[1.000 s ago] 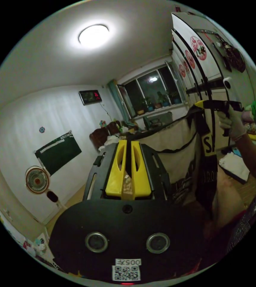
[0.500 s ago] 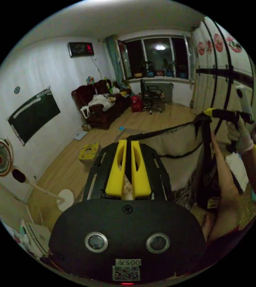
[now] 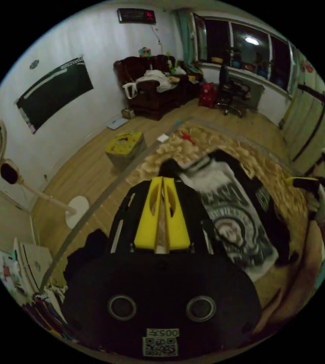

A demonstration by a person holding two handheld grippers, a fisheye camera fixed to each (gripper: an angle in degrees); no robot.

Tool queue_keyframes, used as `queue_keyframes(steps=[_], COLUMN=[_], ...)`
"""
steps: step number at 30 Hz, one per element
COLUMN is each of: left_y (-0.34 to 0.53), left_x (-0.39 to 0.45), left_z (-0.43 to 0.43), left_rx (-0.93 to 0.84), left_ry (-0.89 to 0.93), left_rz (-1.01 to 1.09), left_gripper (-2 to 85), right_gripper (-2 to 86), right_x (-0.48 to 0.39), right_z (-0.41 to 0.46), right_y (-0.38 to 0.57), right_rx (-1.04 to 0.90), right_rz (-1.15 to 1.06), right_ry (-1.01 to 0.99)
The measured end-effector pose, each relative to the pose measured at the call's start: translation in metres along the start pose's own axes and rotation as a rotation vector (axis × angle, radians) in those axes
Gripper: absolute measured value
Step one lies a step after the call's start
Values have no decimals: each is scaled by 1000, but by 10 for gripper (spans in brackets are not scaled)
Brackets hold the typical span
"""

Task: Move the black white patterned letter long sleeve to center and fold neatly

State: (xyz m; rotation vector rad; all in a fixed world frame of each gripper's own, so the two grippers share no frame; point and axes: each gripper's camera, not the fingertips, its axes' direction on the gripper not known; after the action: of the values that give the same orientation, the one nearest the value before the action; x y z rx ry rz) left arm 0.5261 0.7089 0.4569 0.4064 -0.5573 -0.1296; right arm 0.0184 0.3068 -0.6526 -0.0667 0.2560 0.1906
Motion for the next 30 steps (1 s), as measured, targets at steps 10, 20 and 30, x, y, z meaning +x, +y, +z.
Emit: queue_keyframes(steps=[10, 20, 30], left_y=[44, -57, -101], left_x=[36, -60, -223], left_z=[74, 112, 100], left_rx=[-392, -346, -81], left_ry=[131, 276, 8], left_rz=[308, 189, -283], left_gripper=[88, 17, 7], right_gripper=[-10, -14, -8], right_x=[9, 55, 133], right_z=[109, 136, 90], right_y=[103, 64, 49], right_rx=[-130, -168, 59], right_rz=[17, 12, 298], right_ry=[127, 232, 376])
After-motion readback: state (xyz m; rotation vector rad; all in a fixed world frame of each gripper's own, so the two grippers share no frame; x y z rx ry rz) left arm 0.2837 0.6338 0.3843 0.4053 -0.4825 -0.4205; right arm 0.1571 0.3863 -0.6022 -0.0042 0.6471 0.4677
